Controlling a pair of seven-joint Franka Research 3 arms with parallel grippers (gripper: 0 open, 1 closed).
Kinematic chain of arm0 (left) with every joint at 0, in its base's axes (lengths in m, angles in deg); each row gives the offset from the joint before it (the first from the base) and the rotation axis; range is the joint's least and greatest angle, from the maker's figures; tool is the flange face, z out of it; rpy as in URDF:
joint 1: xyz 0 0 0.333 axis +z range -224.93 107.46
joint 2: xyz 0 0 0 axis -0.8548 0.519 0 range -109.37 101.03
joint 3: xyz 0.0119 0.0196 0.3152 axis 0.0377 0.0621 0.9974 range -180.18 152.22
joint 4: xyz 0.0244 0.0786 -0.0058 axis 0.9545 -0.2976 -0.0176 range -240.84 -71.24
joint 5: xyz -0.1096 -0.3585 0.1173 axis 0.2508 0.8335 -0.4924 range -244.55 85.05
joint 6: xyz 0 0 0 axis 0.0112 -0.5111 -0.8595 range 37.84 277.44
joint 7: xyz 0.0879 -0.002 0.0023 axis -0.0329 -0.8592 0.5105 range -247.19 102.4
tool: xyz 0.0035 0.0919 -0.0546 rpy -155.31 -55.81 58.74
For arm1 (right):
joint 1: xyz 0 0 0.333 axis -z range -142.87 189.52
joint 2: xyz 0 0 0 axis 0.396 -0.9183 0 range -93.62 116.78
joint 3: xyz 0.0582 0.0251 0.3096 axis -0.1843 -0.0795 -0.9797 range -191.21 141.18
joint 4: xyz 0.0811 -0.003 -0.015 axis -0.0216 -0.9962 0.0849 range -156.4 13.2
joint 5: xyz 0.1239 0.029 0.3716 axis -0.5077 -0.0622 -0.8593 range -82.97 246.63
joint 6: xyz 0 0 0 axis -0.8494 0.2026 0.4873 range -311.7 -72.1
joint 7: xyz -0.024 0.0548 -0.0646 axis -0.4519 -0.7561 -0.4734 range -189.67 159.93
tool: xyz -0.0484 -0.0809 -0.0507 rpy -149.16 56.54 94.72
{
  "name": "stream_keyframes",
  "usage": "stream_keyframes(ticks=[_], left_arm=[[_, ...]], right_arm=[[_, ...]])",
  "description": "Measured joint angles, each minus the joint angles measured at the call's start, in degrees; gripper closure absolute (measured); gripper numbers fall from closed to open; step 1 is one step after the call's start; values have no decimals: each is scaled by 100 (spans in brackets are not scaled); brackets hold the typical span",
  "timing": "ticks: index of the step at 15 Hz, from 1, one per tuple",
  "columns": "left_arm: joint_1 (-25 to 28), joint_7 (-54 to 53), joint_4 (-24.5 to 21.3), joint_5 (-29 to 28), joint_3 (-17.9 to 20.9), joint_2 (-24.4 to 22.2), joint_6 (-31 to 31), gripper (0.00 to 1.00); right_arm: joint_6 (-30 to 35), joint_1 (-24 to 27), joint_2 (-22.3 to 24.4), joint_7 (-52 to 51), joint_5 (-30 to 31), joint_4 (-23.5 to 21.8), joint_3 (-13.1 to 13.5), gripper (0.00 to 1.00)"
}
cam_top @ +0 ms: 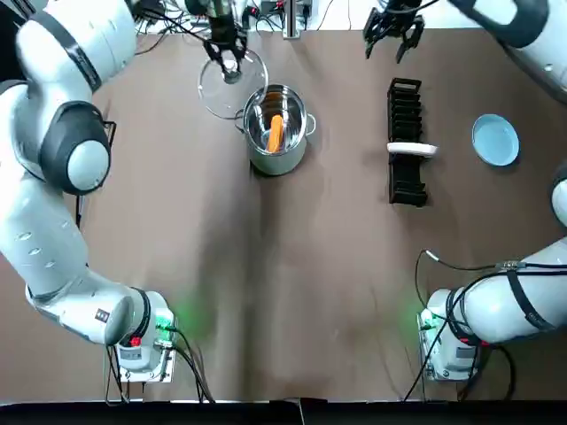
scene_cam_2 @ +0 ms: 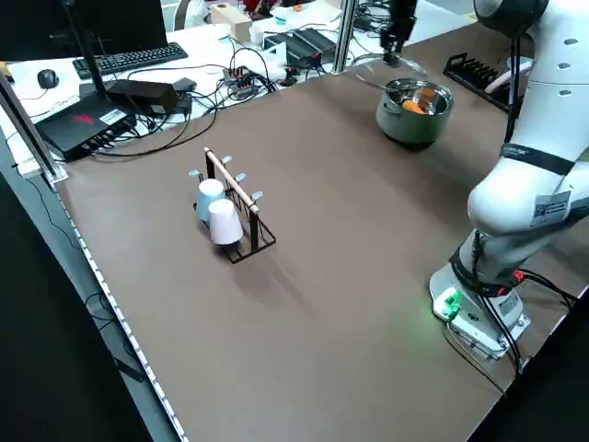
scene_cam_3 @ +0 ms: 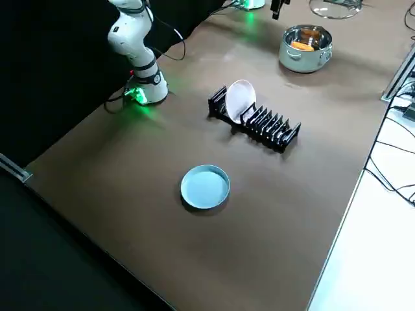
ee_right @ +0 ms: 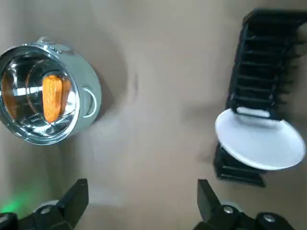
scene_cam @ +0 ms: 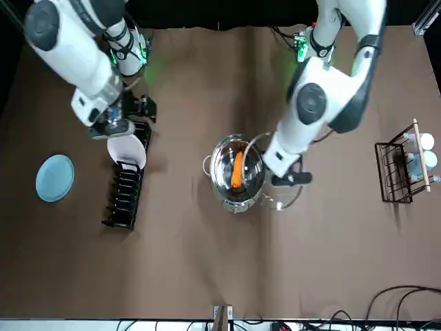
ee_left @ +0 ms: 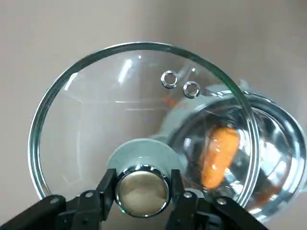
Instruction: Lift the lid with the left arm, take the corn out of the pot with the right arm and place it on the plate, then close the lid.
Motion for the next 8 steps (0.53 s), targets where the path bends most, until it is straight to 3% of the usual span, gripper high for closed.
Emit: stream_keyframes(ticks=[8], left_arm=[[1429, -1927, -66, -4, -6, -13, -487, 50]], right_arm=[[-422, -694, -1526, 367, 343, 785, 10, 0]])
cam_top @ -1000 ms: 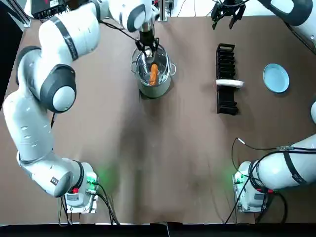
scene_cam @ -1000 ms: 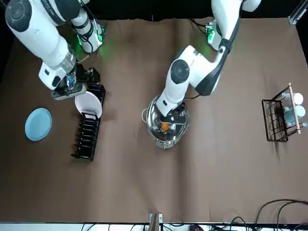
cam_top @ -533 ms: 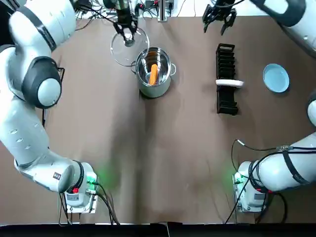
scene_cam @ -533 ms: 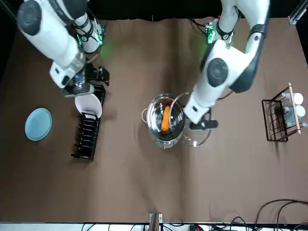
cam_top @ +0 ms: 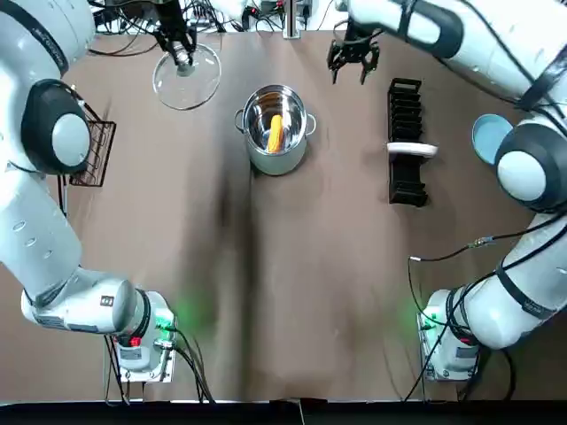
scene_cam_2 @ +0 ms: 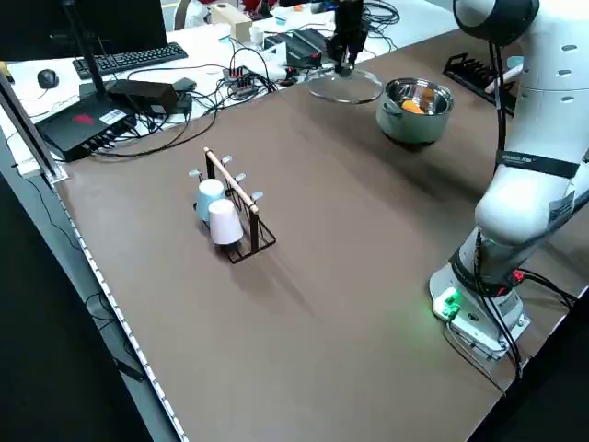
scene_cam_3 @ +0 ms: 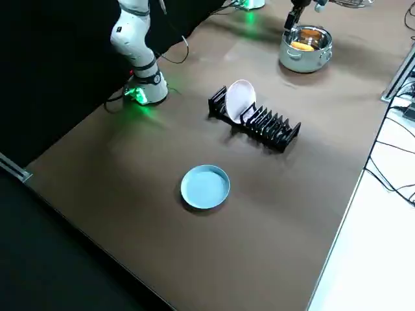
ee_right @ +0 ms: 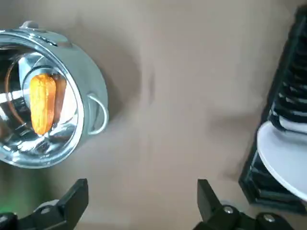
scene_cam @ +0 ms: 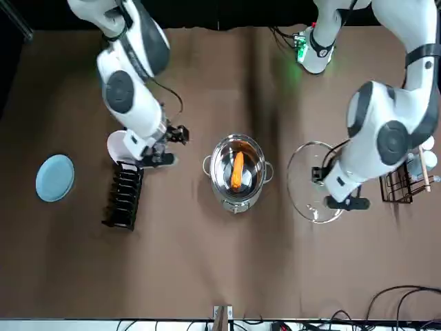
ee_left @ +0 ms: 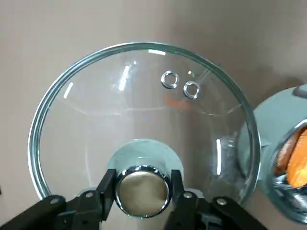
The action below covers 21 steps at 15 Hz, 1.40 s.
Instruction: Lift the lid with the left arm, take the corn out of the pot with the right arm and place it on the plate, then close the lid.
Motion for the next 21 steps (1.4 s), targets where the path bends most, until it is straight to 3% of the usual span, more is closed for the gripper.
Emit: stream_keyframes(ticks=[3, 10, 14, 21], left_arm=[[304, -453, -64, 0, -4, 1, -45, 50], [412, -608, -89, 0, -24, 0, -56, 50], [412, -608, -90, 0, -26, 0, -56, 50], [412, -608, -91, 0, -28, 0, -57, 50]], right_arm=[[-226, -344, -209, 478, 307, 119, 2, 0], [-627, -1133, -1348, 1571, 582, 1636, 47, 0], [-1075, -1486, -1705, 1982, 599, 1771, 146, 0], [-1577, -2040, -2244, 2245, 600, 1824, 628, 0]])
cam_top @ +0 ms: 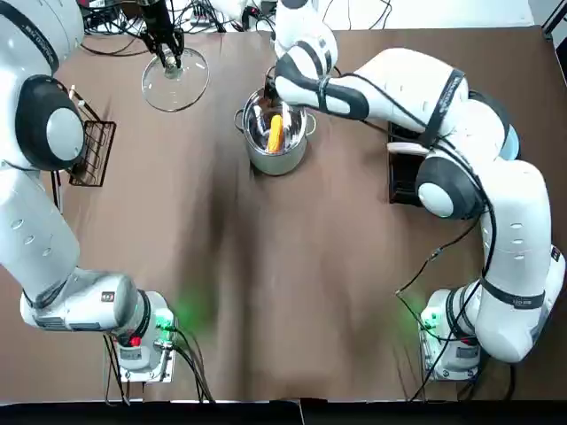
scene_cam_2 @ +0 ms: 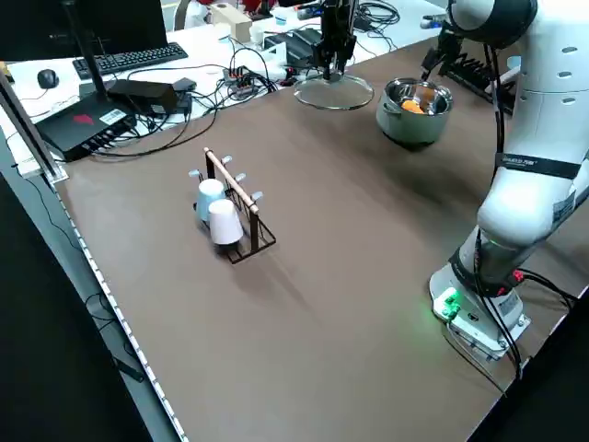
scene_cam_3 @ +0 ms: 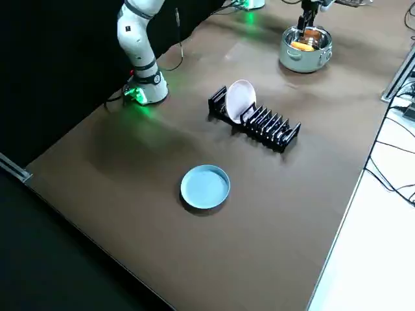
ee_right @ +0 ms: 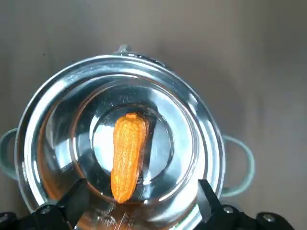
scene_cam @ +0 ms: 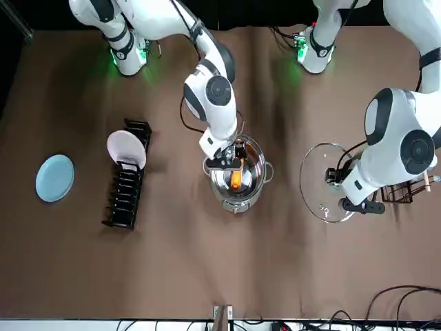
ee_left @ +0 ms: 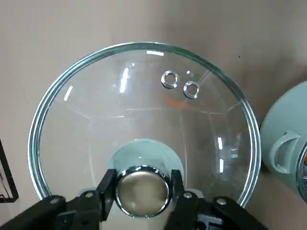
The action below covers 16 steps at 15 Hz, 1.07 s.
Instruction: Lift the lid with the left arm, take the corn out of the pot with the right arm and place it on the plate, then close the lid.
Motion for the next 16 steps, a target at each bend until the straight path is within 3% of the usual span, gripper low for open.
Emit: stream_keyframes(ticks=[16], left_arm=[[-1, 0, -6, 0, 0, 31, 0, 50]], right_arm=[[-1048, -360, -923, 338, 0, 113, 63, 0]])
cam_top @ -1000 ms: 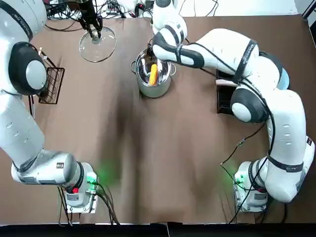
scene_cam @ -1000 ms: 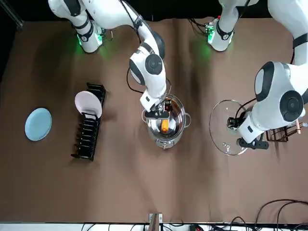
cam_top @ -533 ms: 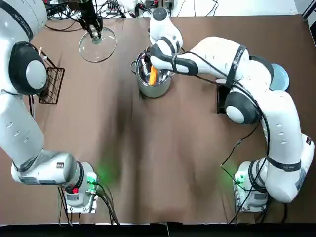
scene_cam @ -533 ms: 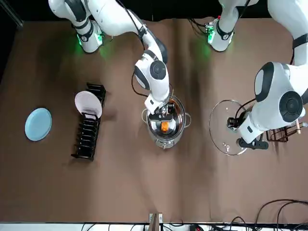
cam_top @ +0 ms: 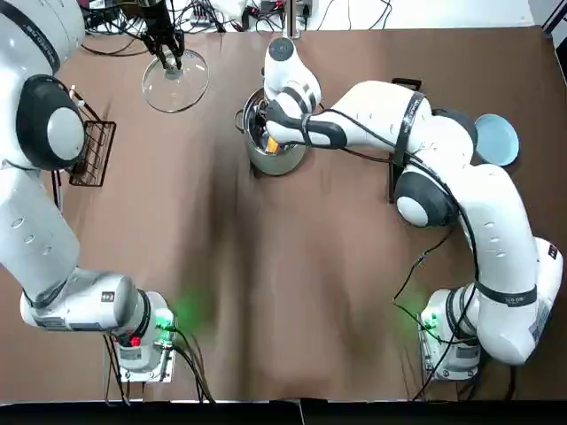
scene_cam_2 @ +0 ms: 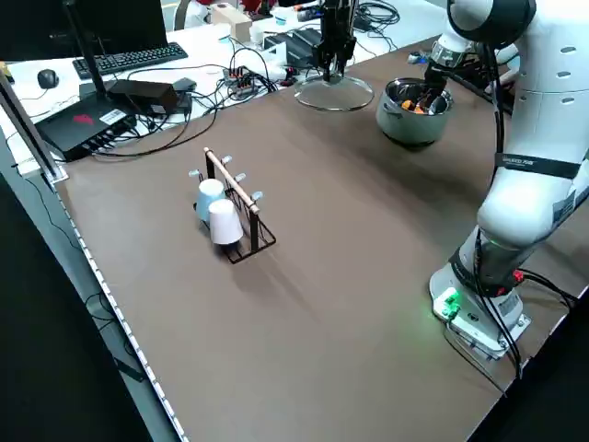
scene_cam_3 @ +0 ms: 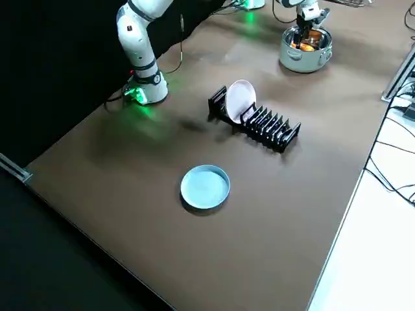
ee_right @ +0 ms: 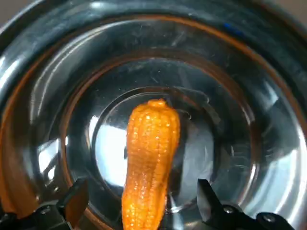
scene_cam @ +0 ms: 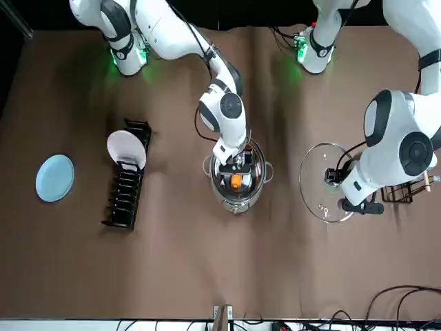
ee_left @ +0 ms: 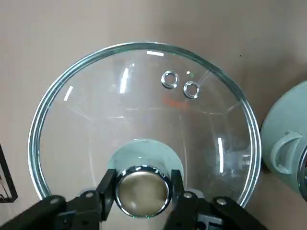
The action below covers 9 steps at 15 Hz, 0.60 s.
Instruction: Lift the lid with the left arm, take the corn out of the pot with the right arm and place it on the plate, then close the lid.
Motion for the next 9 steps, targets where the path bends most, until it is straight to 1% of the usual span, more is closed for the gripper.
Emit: stream_keyframes(ticks=[9], left_arm=[[-1, 0, 0, 0, -1, 2, 0, 50]], right_arm=[[-107, -41, -309, 62, 0, 0, 16, 0]])
